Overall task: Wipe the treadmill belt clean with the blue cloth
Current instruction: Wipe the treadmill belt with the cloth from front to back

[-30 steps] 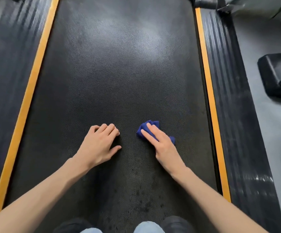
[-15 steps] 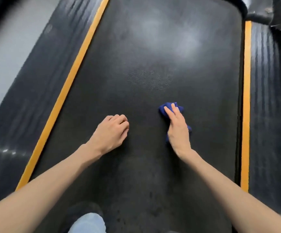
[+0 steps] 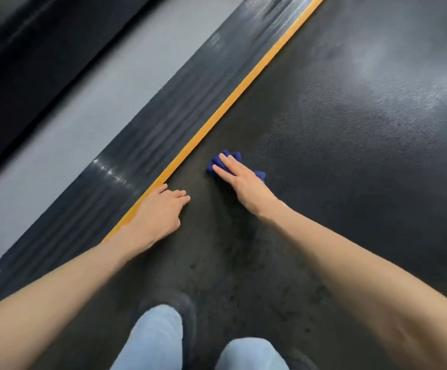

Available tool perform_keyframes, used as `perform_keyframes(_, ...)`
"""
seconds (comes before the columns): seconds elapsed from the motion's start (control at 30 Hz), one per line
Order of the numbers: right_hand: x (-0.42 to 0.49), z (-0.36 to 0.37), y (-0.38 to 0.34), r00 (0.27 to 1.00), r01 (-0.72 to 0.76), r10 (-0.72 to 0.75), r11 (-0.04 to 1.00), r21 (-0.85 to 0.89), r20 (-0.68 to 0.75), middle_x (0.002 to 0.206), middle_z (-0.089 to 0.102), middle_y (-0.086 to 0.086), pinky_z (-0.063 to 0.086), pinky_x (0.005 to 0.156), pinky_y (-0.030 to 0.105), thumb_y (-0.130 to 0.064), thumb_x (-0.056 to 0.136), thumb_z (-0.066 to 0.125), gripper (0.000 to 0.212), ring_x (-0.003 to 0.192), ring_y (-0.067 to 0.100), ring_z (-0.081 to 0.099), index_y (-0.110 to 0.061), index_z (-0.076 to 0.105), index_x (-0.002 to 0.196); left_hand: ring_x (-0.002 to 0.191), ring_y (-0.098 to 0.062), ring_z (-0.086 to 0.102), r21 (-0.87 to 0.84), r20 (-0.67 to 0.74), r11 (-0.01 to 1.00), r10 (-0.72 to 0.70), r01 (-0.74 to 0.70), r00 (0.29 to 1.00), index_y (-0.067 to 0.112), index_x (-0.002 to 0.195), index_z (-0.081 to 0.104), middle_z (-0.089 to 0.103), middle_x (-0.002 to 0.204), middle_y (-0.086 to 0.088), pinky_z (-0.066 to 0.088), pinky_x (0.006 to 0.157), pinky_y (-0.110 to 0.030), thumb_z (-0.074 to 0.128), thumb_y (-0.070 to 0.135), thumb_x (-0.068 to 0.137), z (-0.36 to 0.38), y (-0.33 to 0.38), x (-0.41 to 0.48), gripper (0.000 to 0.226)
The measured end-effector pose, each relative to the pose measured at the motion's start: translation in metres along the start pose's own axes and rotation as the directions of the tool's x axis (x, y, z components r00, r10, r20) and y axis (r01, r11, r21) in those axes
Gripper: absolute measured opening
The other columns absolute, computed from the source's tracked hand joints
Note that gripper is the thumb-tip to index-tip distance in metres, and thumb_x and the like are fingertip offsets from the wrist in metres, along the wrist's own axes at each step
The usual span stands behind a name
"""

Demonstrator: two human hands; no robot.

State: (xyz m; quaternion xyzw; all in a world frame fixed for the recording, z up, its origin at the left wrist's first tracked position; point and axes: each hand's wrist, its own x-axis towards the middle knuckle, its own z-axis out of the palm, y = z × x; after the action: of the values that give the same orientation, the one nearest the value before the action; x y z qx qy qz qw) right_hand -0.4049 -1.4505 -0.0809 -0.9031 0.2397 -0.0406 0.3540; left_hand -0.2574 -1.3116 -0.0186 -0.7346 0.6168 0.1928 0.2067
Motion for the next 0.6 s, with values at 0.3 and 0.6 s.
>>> perform_keyframes(0.3,0.034,-0.009,0.029,0.845,-0.346,0.299,0.938,-0.028,-0.442,0.153,0.022,0.012,0.002,0.117,0.033,0.018,0.08,0.038,0.066,0.143,0.026,0.013,-0.01,0.038,0.14,0.112,-0.013,0.054,-0.385,-0.31,0.923,-0.104,-0.024,0.945,0.025,0.137,0.046,0.044,0.142,0.011,0.052,0.084,-0.028,0.052,0.004,0.087,0.04,-0.012,-0.013,0.055)
perform_keyframes(0.6,0.0,0.018,0.002,0.898,0.429,-0.376,0.865,-0.26,0.23,0.152,0.025,0.008,0.008,0.116,0.028,0.011,0.081,0.036,0.066,0.141,0.022,0.019,-0.017,0.036,0.141,0.079,-0.019,0.067,-0.439,-0.452,0.898,-0.185,-0.037,0.873,0.01,0.1,0.072,0.068,0.091,-0.003,0.056,0.062,-0.029,0.069,-0.013,0.062,0.079,-0.027,-0.04,0.044)
